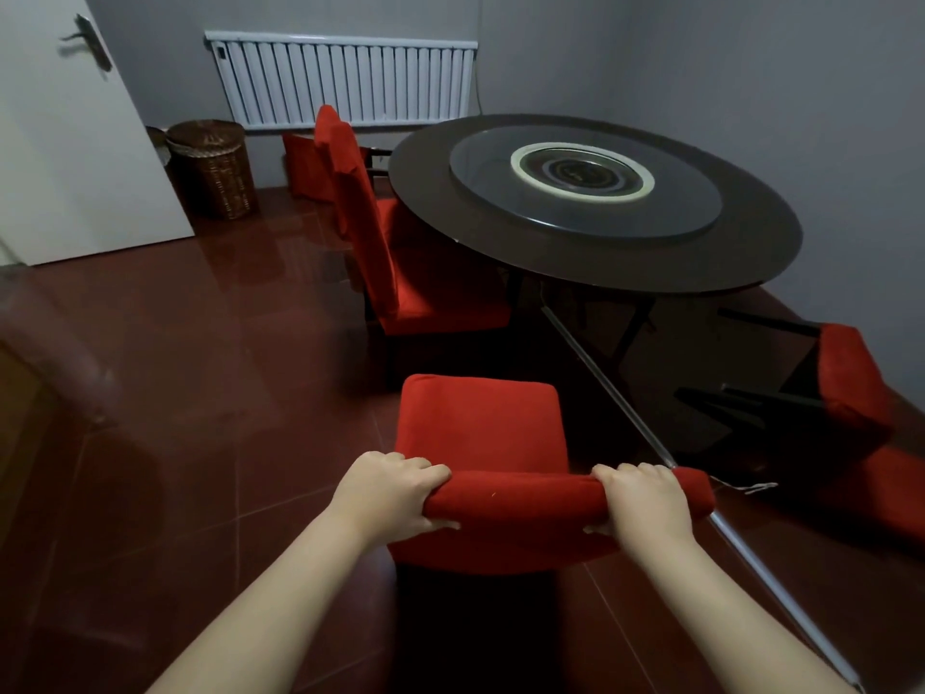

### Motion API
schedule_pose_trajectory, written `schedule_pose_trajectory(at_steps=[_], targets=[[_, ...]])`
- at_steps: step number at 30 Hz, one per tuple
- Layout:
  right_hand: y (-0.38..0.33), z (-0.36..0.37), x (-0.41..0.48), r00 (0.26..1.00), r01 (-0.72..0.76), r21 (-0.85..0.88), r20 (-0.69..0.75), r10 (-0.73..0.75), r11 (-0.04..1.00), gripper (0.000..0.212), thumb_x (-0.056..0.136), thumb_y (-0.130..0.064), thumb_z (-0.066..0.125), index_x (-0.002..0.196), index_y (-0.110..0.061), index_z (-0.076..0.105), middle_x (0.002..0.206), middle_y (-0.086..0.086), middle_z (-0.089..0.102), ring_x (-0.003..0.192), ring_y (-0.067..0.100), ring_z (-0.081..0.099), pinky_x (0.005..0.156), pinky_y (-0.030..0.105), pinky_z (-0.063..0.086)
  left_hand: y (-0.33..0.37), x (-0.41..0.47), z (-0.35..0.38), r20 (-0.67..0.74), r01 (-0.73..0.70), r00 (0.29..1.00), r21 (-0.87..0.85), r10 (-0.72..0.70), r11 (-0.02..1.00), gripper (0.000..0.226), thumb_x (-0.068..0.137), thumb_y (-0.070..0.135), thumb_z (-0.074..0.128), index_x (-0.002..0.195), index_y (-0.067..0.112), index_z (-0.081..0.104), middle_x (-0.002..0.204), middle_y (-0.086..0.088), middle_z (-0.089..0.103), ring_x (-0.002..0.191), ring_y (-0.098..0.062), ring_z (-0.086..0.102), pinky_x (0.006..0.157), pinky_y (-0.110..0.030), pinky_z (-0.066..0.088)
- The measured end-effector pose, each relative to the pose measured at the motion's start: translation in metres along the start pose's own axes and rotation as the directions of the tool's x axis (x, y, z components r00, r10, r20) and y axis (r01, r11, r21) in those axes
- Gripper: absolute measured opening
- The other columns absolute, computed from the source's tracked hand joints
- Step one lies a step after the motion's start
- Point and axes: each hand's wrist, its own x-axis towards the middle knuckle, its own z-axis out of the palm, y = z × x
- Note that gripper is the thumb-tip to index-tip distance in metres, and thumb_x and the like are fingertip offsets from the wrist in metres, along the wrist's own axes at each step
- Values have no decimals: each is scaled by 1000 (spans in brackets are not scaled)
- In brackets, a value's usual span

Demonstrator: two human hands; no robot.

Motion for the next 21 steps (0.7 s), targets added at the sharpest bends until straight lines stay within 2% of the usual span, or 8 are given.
schedule_pose_trajectory(at_steps=[3, 5, 10, 13, 16, 19, 21], targets=[[8, -17, 13, 995, 22, 12, 96, -23, 1000, 47, 68, -60, 71, 102, -31, 57, 103, -7, 66, 102, 18, 61, 84, 31, 39, -6, 15, -7, 142, -13, 990, -25, 17, 1000, 62, 73, 82, 47, 105, 30, 58, 94, 8, 67, 82, -21, 67, 59, -28, 40], [15, -31, 31, 990, 29, 39, 138, -34, 999, 47, 65, -60, 75, 97, -29, 59, 101, -6, 66, 98, 19, 63, 76, 29, 40, -17, 31, -12, 161, -13, 987, -18, 16, 1000, 64, 74, 83, 43, 108, 31, 54, 100, 7, 66, 90, -21, 67, 64, -30, 41], [38, -74, 101, 996, 20, 96, 81, -28, 995, 61, 51, -64, 81, 99, -29, 65, 99, -4, 67, 94, 22, 65, 72, 29, 47, -65, 98, -33, 88, -24, 996, 78, 17, 997, 72, 66, 89, 38, 113, 35, 53, 110, 10, 66, 96, -19, 67, 70, -30, 47], [54, -101, 150, 998, 33, 158, 43, -40, 987, 64, 47, -65, 82, 97, -30, 64, 97, -6, 65, 93, 21, 64, 68, 28, 45, -95, 144, -48, 26, 30, 999, 105, -33, 994, 81, 58, 93, 30, 113, 38, 53, 109, 14, 65, 97, -13, 66, 67, -29, 46], [66, -122, 194, 997, 62, 218, 22, -68, 974, 61, 46, -66, 81, 92, -31, 62, 91, -9, 64, 88, 18, 63, 66, 29, 45, -125, 180, -59, -15, 91, 996, 83, -90, 992, 80, 55, 94, 35, 109, 38, 54, 105, 18, 63, 96, -8, 64, 62, -26, 41], [77, -134, 227, 993, 115, 240, -57, -105, 964, 58, 49, -69, 77, 90, -34, 57, 90, -11, 63, 92, 15, 61, 72, 31, 40, -146, 207, -58, -75, 163, 985, 61, -158, 985, 75, 55, 92, 42, 104, 37, 58, 100, 17, 63, 92, -7, 64, 57, -25, 38], [85, -139, 245, 982, 152, 214, -143, -122, 965, 64, 49, -74, 73, 97, -36, 56, 95, -12, 63, 96, 15, 58, 81, 33, 41, -156, 224, -58, -103, 190, 977, 25, -186, 982, 70, 57, 88, 48, 102, 35, 61, 96, 15, 64, 90, -10, 64, 58, -26, 42]])
